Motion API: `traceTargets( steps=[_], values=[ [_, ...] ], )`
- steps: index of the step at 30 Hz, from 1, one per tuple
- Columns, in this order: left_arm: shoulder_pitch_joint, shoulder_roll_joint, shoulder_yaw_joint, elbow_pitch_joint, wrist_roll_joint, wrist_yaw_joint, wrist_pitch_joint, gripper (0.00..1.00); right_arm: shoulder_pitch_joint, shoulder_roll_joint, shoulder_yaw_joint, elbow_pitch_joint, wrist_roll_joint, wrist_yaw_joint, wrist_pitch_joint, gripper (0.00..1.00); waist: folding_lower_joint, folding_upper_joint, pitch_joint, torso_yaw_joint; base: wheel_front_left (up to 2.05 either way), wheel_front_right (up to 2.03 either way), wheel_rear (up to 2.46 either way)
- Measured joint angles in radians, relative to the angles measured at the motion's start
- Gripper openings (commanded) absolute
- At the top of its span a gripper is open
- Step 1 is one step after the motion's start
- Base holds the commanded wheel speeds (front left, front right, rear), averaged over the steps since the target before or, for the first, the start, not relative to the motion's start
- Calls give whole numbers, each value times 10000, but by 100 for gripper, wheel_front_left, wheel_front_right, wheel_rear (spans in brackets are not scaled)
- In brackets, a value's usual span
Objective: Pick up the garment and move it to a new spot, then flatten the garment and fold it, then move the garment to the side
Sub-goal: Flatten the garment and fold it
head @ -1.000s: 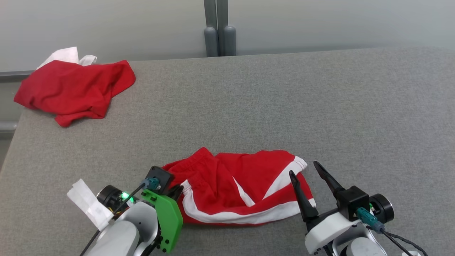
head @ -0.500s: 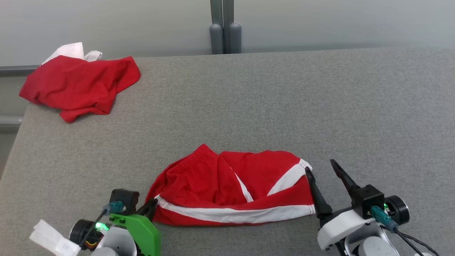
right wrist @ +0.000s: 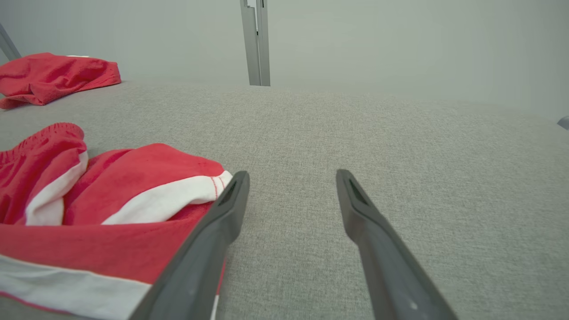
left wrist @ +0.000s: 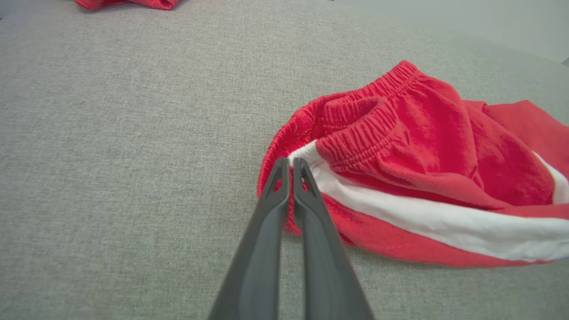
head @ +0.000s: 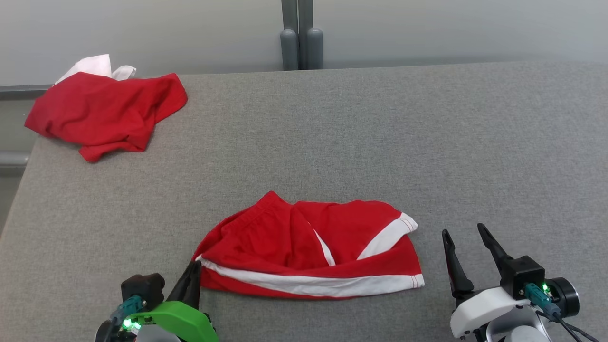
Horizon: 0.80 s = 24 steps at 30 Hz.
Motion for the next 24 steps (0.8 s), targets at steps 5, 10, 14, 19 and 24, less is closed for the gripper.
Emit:
traceTargets(
  steps=[5,10,14,19,24],
  values=[
    [152,-174,372,-280,-23,242,-1116,100,1,2,-104,-127,2,0,0,100,0,0,-88,16,0,0,0],
    [166,-270,587,-583,113,286,-1664,100,-23,6,-107,-416,4,0,0,100,0,0,-227,65,0,0,0],
    [181,-353,698,-698,244,184,-1822,100,-96,8,-46,-698,13,0,0,100,0,0,-343,72,0,0,0],
    [361,-518,842,-738,349,46,-1860,100,-107,13,117,-899,61,0,0,100,0,0,-499,56,0,0,0],
    [686,-646,1181,-922,683,-173,-1879,100,-3,15,174,-961,242,0,0,100,0,0,-651,46,0,0,0]
  ],
)
